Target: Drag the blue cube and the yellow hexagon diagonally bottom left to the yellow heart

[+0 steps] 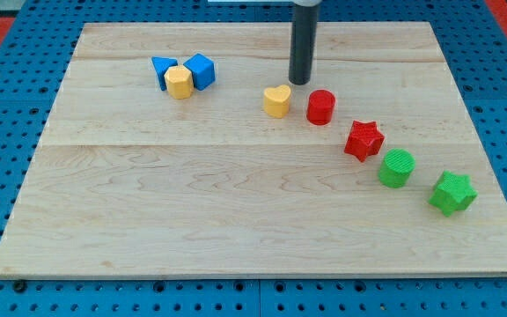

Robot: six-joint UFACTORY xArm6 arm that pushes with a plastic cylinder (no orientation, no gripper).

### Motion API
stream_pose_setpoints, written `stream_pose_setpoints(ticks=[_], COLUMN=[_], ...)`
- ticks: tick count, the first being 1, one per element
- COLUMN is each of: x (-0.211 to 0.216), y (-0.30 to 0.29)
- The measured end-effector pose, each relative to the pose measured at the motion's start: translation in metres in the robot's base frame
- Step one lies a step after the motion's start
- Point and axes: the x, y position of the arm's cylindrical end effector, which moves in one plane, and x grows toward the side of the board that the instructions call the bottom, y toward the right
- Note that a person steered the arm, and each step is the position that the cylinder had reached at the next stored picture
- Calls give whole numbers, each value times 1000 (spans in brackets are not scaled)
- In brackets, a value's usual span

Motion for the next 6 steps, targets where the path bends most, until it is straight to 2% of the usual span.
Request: stream_pose_setpoints(ticks=[2, 3, 4, 5, 6], x=[44, 16, -40, -48, -17], y=[-46, -53, -72, -135, -214])
